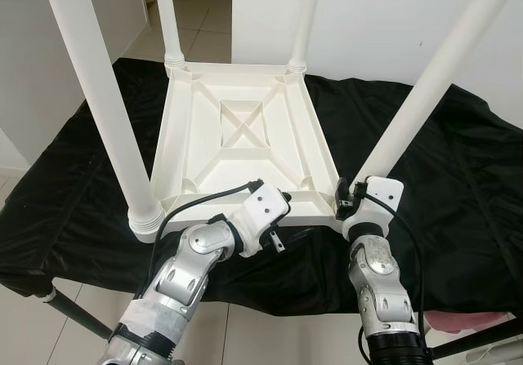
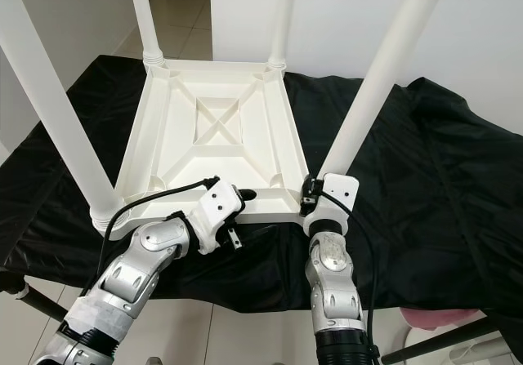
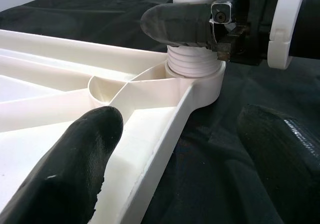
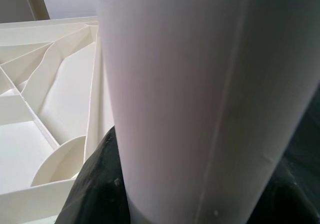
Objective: Building children table
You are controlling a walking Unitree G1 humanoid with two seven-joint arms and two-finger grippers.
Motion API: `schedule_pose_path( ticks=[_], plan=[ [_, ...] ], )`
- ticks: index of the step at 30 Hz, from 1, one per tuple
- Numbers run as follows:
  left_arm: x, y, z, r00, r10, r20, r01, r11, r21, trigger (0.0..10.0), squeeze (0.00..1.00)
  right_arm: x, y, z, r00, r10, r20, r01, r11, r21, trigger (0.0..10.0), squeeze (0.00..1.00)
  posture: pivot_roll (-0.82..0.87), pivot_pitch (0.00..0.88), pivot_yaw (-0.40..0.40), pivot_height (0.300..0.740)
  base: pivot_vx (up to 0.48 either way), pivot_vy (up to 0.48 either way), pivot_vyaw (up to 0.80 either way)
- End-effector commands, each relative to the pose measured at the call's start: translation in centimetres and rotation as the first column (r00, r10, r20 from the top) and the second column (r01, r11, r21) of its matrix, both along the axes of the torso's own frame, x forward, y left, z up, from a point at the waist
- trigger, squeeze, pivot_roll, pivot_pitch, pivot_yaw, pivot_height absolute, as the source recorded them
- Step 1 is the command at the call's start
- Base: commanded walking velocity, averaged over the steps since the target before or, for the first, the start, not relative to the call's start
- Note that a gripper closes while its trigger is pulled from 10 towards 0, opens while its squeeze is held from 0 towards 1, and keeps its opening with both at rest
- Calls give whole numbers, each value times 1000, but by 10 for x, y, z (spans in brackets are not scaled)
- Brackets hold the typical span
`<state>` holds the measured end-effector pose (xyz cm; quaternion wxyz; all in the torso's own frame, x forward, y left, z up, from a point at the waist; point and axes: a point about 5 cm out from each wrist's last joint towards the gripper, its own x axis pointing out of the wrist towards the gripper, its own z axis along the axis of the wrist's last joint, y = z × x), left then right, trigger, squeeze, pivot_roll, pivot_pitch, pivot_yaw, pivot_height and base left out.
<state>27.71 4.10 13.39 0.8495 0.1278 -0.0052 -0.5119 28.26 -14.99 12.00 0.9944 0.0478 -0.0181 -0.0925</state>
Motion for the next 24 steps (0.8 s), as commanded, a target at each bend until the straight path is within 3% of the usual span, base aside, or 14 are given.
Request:
schedule_pose_path(
  ticks=[1, 8, 9, 10, 17, 21, 24],
  plan=[
    [2, -2, 2, 1000, 15, 19, -15, 1000, 6, 10000, 0, -6, 6, -17, 997, -8, -79, 12, 998, 56, 10000, 0, -19, 0, -47, 740, 0, 0, 0],
    [1, 0, 2, 999, 34, 22, -34, 999, 0, 10000, 0, -6, 13, -11, 998, 50, -46, -47, 996, 77, 10000, 0, -21, 0, -49, 740, 0, 0, 0],
    [1, 0, 2, 999, 40, 22, -40, 999, -3, 10000, 0, -7, 15, -8, 997, 65, -28, -63, 995, 83, 10000, 322, -21, 0, -50, 740, 0, 0, 0],
    [1, 0, 2, 999, 43, 22, -43, 999, -5, 10000, 0, -7, 16, -5, 997, 79, -6, -78, 993, 88, 10000, 1000, -21, 0, -50, 740, 0, 0, 0],
    [3, 1, 3, 998, 52, 28, -52, 999, -13, 10000, 0, -7, 12, 0, 993, 113, 34, -116, 990, 75, 10000, 1000, -17, 0, -54, 740, 0, 0, 0],
    [5, 1, 9, 998, 52, 23, -51, 997, -63, 10000, 0, -7, 6, 6, 970, 200, 142, -214, 973, 92, 10000, 1000, -12, 0, -56, 740, 0, 0, 0],
    [7, 3, 11, 998, 56, 22, -54, 996, -75, 10000, 0, -6, 1, 7, 956, 247, 160, -259, 964, 57, 10000, 1000, -13, 0, -57, 740, 0, 0, 0]
  ],
)
